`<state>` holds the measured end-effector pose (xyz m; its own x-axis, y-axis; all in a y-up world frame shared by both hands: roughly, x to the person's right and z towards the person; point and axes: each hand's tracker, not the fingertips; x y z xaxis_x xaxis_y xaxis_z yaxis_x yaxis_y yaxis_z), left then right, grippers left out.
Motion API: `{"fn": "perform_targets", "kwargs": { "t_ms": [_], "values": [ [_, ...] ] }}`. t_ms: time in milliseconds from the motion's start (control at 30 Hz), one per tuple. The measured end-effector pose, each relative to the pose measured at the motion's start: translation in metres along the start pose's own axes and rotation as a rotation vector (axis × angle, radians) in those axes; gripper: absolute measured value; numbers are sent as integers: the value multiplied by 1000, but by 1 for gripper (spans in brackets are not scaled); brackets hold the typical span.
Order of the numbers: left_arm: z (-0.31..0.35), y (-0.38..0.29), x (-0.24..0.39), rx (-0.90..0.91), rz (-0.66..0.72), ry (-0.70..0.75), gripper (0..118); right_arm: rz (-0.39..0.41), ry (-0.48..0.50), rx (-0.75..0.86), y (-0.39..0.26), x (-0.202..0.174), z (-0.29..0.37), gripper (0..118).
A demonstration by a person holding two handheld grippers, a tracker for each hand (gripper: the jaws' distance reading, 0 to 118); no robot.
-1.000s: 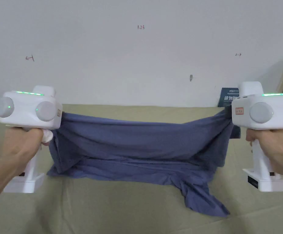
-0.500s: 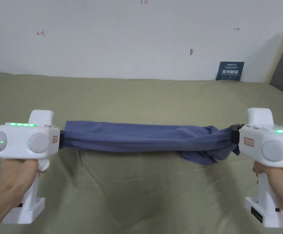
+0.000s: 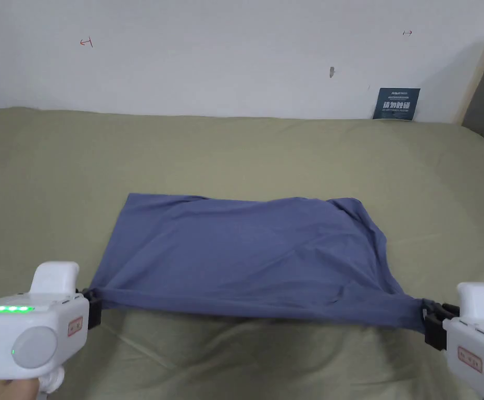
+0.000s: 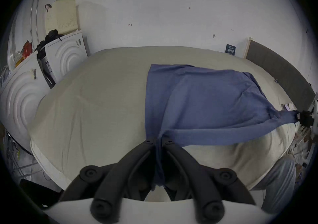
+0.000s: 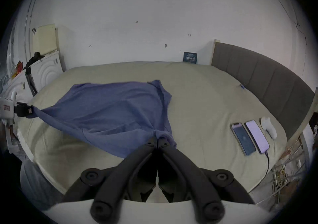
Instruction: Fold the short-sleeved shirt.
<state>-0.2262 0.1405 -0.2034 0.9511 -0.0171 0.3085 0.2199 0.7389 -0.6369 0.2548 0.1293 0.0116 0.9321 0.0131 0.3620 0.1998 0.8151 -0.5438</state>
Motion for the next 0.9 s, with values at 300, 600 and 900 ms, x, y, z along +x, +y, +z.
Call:
{"fn": "perform_targets", "kwargs": {
  "t_ms": [300, 600, 900],
  "values": [
    [3, -27, -13, -50, 8, -3, 6, -29, 4, -70, -35, 1, 9, 0],
    [-5, -27, -10, -81, -7, -11, 6, -11, 13, -124, -36, -2, -3, 0],
    [17, -7, -1, -12, 21, -16, 112, -56, -38, -53, -18, -10, 20, 114]
  ]
}}
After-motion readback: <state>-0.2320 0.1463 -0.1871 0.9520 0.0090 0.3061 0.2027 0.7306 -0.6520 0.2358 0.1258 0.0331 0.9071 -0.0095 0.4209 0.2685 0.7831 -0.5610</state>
